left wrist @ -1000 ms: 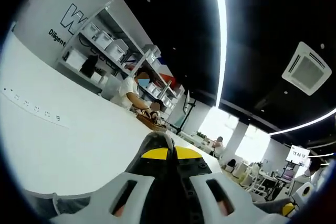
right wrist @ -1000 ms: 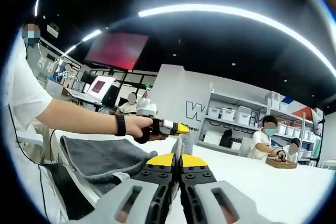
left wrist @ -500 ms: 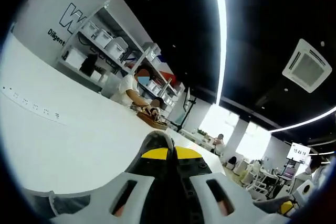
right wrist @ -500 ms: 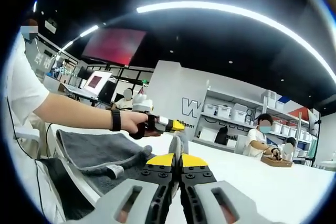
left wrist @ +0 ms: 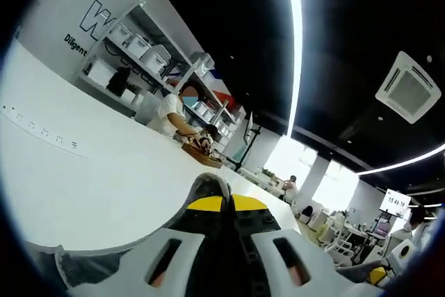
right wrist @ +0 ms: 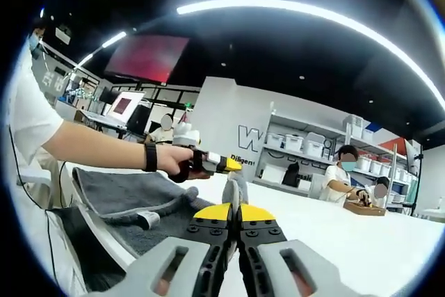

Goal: Open the folded towel by lifting each exposed corner and separating the folded layers until the towel lies flat within the target outline without major curled edges

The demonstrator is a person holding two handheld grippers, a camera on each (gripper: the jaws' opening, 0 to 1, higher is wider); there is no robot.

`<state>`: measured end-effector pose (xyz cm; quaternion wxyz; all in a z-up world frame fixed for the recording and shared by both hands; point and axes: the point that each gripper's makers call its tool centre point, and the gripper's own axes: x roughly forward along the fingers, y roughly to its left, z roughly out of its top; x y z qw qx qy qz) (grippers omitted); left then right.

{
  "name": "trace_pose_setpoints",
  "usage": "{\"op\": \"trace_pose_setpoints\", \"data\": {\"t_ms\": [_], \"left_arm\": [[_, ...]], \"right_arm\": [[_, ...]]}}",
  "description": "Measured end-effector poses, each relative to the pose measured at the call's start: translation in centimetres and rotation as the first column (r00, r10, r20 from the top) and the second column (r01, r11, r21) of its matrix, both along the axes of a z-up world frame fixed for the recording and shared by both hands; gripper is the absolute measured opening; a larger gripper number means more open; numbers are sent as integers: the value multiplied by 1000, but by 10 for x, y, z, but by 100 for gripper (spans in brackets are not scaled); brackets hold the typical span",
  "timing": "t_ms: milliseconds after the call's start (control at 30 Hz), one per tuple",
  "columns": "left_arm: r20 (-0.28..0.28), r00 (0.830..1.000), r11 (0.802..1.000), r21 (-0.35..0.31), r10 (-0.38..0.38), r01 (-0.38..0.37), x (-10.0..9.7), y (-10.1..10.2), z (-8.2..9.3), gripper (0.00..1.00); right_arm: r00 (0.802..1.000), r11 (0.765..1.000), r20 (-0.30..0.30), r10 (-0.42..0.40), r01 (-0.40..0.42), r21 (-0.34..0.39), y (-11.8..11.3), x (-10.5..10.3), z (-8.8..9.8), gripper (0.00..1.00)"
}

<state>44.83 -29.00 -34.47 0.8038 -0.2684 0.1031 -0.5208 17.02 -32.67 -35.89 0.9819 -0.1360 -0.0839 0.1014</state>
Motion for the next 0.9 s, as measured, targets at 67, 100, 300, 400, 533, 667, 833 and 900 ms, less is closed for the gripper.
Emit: {"op": "trace_pose_setpoints", "data": {"t_ms": [67, 100, 300, 400, 533, 667, 833, 900], "left_arm": [[-1, 1000, 1000, 3, -1, 1, 0, -1, -1, 0], [0, 1000, 1000, 3, -2, 2, 0, -1, -1, 0], [-10, 1000, 1000, 26, 8, -7, -2, -5, -10, 0], [-15, 1000, 999, 35, 1, 0, -2, -7, -14, 0], [-11, 1000, 999, 53, -3, 4, -3, -11, -19, 0], [-20, 1000, 999, 40, -5, 6, -2, -12, -20, 0], [-15, 1000, 999, 37, -2, 2, -1, -15, -21, 0], [-7, 1000, 999, 36, -1, 1, 0, -16, -20, 0]], "right_arm": [[1000, 1000, -3, -2, 2, 1, -1, 0, -1, 0], [1000, 1000, -4, -2, 2, 3, -1, 0, -2, 0], [1000, 1000, -16, -10, 10, -2, -4, 1, -6, 0], [1000, 1000, -20, -15, 15, 3, -8, 0, -9, 0], [999, 1000, -29, -23, 23, 8, -12, 0, -13, 0], [999, 999, -32, -29, 30, 15, -15, 0, -15, 0], [999, 999, -35, -38, 39, 13, -18, 1, -17, 0], [999, 999, -35, -38, 39, 15, -19, 2, -17, 0]]}}
